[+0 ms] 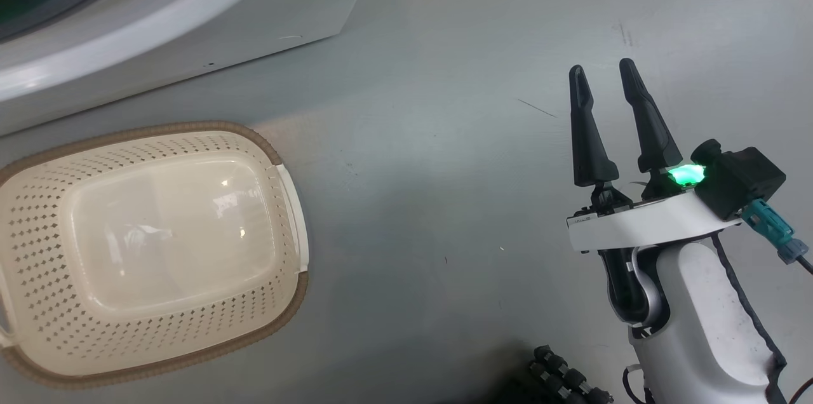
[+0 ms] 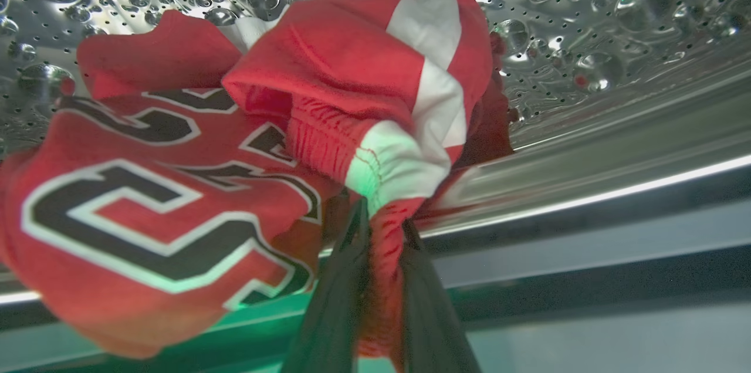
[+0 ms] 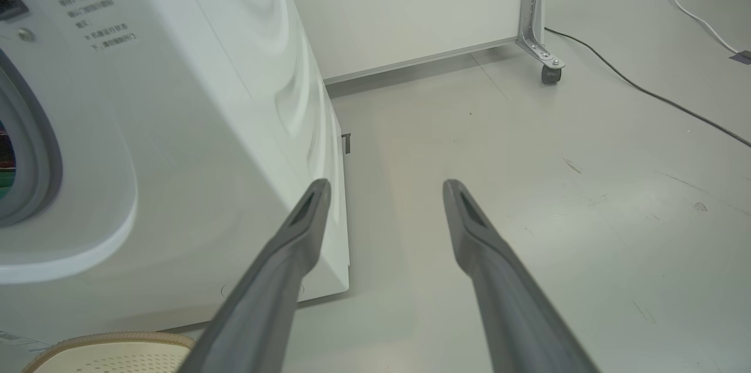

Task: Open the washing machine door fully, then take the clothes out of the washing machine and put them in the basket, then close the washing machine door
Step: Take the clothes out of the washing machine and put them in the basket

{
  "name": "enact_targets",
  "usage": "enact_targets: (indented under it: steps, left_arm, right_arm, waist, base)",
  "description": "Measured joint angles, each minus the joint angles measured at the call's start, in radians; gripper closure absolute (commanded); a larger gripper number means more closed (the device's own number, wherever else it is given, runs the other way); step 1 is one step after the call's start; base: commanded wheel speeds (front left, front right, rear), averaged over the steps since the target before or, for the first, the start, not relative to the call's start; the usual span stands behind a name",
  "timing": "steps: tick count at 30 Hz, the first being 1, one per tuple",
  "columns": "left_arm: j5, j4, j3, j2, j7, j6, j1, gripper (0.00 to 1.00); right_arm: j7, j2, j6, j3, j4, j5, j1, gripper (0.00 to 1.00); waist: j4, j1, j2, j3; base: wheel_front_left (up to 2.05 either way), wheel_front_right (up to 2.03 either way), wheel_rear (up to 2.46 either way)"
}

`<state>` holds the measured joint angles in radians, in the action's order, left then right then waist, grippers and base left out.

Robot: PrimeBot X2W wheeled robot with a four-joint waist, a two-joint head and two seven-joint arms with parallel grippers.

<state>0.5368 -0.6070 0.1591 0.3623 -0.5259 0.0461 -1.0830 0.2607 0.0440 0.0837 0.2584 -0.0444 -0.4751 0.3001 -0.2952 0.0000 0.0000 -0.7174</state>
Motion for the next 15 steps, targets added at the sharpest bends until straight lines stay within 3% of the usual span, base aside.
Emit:
enact_targets:
  steps: [7, 15]
  left_arm:
    - [0.0, -0.004, 0.001, -0.003, 0.022, 0.009, -0.001, 1.0]
    - [0.025, -0.008, -0.003, -0.06, 0.112, 0.022, 0.024, 1.0]
  right_arm:
    - [0.0, 0.0, -0.006, -0.009, -0.002, 0.0, 0.005, 0.0]
    - [0.0, 0.0, -0.006, -0.04, -0.009, 0.024, 0.006, 0.0]
  waist:
    - [0.003, 0.0, 0.0, 0.0]
    - [0.024, 0.0, 0.0, 0.019]
  base:
    - [0.0, 0.0, 0.0]
    - [0.0, 0.0, 0.0]
